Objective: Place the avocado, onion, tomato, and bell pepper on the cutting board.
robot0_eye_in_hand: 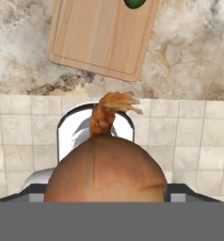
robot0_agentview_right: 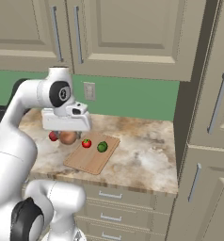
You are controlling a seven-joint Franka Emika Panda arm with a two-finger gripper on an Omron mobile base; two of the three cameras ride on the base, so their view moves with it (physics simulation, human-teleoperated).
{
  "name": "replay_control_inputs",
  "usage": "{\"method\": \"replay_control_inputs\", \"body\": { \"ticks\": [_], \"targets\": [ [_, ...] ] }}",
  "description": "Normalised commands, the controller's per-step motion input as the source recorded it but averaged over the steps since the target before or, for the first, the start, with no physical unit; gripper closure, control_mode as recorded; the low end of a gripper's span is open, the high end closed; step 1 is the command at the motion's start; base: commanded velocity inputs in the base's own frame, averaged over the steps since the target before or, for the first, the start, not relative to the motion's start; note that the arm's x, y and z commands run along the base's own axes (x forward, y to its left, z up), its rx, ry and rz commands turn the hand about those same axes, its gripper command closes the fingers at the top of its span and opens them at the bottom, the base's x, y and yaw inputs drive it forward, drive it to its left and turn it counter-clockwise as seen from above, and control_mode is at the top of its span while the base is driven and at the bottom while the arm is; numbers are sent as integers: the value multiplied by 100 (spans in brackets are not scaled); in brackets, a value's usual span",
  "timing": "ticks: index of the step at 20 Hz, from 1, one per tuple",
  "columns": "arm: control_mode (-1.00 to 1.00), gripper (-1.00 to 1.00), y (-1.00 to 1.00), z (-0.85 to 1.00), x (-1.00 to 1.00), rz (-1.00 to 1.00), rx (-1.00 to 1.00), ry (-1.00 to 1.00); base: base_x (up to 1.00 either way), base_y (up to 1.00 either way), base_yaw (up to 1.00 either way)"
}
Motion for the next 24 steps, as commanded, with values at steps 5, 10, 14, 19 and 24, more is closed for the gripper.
{"method": "replay_control_inputs", "body": {
  "ticks": [5, 10, 14, 19, 24],
  "targets": [
    [-100, 100, -16, -41, 30, 7, 6, 0, 0, 0, 0],
    [-100, 100, -11, -42, 39, 6, 1, 0, 0, 0, 0],
    [-100, 100, -5, -40, 42, 6, 0, 0, 0, 0, 0],
    [-100, 100, -10, -35, 37, 7, 2, 0, 0, 0, 0],
    [-100, 100, -13, -32, 30, 7, 3, -3, 0, 0, 0]
  ]
}}
